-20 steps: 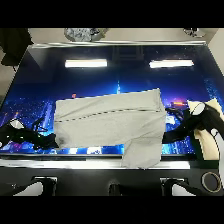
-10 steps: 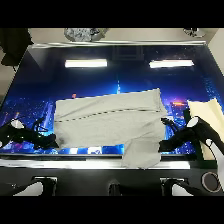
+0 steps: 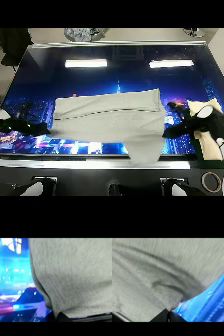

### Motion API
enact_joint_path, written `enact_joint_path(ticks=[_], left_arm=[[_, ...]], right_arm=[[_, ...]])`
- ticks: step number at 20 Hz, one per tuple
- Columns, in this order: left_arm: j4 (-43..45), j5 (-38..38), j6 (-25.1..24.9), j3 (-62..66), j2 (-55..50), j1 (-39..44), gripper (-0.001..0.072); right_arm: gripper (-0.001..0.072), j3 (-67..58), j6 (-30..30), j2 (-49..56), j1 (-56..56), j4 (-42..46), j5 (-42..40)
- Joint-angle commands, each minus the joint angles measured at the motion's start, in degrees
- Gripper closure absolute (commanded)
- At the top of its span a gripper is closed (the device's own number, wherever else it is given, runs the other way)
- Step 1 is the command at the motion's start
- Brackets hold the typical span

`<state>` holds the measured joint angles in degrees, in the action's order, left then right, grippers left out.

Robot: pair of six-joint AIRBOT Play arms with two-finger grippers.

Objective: Fold the shirts.

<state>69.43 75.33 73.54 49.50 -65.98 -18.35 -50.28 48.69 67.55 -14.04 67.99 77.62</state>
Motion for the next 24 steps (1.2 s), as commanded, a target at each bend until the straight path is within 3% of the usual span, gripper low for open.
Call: enact_joint_path(ticks=[1,4,7,10,14,17,18,19,20,21,22,24], left_arm=[[-1.6,-1.0,2.0,7.6,0.0,0.0,0.0689],[-3.9,-5.0,4.1,16.0,-6.2,0.0,0.0688],[-8.3,-4.3,4.2,25.6,-17.4,0.6,0.0688],[-8.5,-3.8,8.1,34.6,-28.3,1.0,0.0687],[-9.8,-3.6,8.5,40.5,-37.1,1.3,0.0684],[-9.9,-3.8,9.4,40.5,-40.7,1.3,0.068],[-10.2,-3.9,9.7,40.5,-41.3,1.4,0.0585],[-10.6,-3.8,9.6,40.7,-41.2,1.4,0.0321],[-10.6,-2.6,9.6,41.6,-40.9,1.2,0.0062],[-10.6,-1.1,9.3,43.1,-40.4,0.7,0.0042],[-10.5,0.2,8.9,44.9,-39.5,0.2,0.0043],[-10.6,0.9,8.8,47.7,-36.6,-0.8,0.0044]], right_arm=[[0.0672,-11.0,1.5,0.0,0.0,-1.4,-2.0],[0.0673,-21.0,3.4,7.1,0.1,-4.2,-8.7],[0.0672,-31.0,4.3,17.9,3.0,-5.6,-14.4],[0.0671,-39.7,9.0,28.4,5.9,-5.8,-18.4],[0.0669,-42.4,13.8,36.4,7.0,-5.8,-20.9],[0.0667,-42.4,13.7,39.3,7.0,-5.8,-18.7],[0.0641,-42.4,13.7,39.7,7.0,-5.8,-18.2],[0.0484,-42.4,13.4,39.6,6.9,-5.9,-18.1],[0.0209,-42.7,11.8,39.1,6.6,-5.8,-17.1],[0.0004,-43.3,7.3,37.9,5.9,-5.8,-14.7],[0.0005,-44.1,4.1,36.7,4.9,-4.3,-11.9],[0.0006,-45.1,4.2,34.4,1.3,1.2,-8.4]])
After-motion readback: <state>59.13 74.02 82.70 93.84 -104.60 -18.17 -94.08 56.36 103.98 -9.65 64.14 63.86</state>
